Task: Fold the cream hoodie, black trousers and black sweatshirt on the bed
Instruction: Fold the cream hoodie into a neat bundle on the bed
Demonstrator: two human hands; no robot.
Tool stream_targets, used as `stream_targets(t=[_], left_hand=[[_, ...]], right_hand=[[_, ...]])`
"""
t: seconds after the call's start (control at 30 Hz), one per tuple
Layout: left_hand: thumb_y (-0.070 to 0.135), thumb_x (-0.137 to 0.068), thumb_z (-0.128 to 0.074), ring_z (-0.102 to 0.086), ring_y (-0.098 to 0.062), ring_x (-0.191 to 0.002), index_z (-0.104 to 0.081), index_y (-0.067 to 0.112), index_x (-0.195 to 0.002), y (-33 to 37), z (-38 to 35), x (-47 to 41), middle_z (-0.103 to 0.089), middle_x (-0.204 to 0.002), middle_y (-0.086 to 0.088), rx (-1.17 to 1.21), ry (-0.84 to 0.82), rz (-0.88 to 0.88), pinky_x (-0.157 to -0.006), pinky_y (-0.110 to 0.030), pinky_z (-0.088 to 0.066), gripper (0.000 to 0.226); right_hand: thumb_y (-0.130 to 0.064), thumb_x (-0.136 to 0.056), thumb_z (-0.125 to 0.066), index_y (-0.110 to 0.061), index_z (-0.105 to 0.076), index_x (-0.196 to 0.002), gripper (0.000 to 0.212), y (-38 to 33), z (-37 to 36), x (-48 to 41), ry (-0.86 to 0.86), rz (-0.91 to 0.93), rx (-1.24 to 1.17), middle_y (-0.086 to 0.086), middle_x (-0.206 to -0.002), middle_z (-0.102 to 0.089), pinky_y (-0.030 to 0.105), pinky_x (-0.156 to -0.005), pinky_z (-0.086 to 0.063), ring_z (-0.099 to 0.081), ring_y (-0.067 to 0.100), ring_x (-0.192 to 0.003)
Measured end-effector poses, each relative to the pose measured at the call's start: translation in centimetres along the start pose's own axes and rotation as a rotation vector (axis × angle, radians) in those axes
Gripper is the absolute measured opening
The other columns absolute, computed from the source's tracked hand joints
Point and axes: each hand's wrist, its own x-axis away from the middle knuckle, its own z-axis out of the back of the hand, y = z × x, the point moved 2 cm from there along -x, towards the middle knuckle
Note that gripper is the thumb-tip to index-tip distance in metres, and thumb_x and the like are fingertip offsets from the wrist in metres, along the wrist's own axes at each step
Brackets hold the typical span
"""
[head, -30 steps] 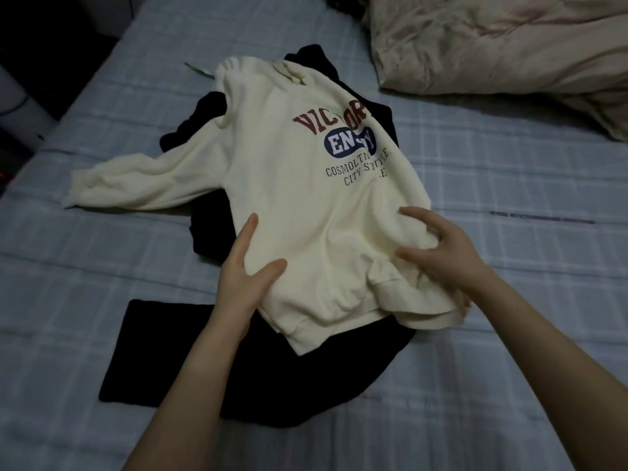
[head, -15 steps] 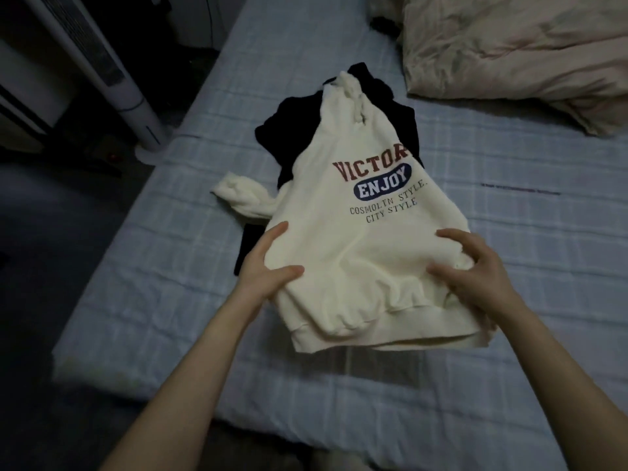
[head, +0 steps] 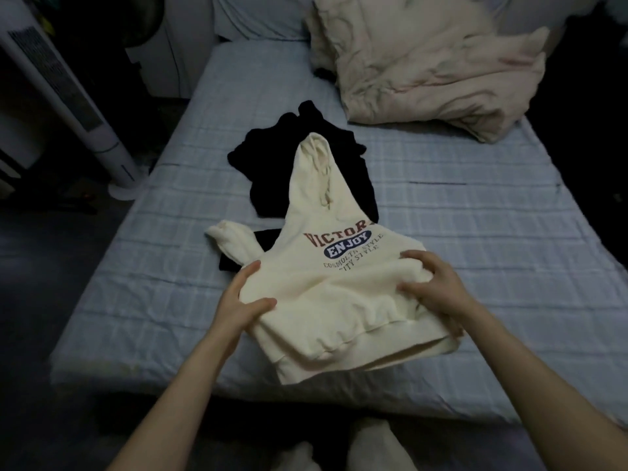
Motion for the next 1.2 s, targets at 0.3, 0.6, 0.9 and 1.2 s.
stream_targets(t=[0.3,0.6,0.9,1.2], left_hand=[[0.011,-0.061,-0.087,-0.054,-0.003,-0.112,-0.058,0.052,-0.118,-1.0,-10.2,2.8,-0.056,-0.124,0.021,0.022,0.138,0.014,-0.083,-0.022,-0.047,0.076],[0.016,-0.059,-0.083,-0.055,-0.006,-0.118,-0.058,0.047,-0.124,2.1,-27.4,5.2,-0.055,-0.130,0.019,0.092,0.214,0.017,-0.096,-0.029,-0.048,0.076],[0.004,-0.072,-0.080,-0.050,0.004,-0.119,-0.054,0.045,-0.131,3.1,-35.9,3.8,-0.051,-0.132,0.029,0.056,0.146,0.000,-0.090,-0.019,-0.046,0.076],[0.000,-0.072,-0.079,-0.049,-0.001,-0.120,-0.052,0.035,-0.137,-1.7,-45.6,4.2,-0.050,-0.133,0.024,0.126,0.118,0.109,-0.090,-0.009,-0.044,0.078]], right_hand=[[-0.019,-0.065,-0.086,-0.047,-0.064,-0.112,0.059,7.4,8.5,-2.5,-0.125,0.046,-0.014,-0.020,-0.121,-0.057,0.003,-0.079,-0.037,-0.051,-0.008,-0.108],[-0.024,-0.062,-0.085,-0.052,-0.063,-0.109,0.059,14.2,21.5,-5.7,-0.179,0.086,-0.005,-0.023,-0.119,-0.058,0.012,-0.084,-0.038,-0.053,-0.005,-0.109],[-0.019,-0.066,-0.087,-0.048,-0.064,-0.111,0.058,17.9,29.6,-6.7,-0.165,0.095,0.069,-0.026,-0.118,-0.057,-0.003,-0.082,-0.033,-0.049,-0.016,-0.109],[-0.025,-0.069,-0.087,-0.047,-0.062,-0.116,0.058,25.1,33.6,-6.8,-0.200,0.010,0.180,-0.028,-0.118,-0.054,0.004,-0.082,-0.036,-0.046,-0.021,-0.105]])
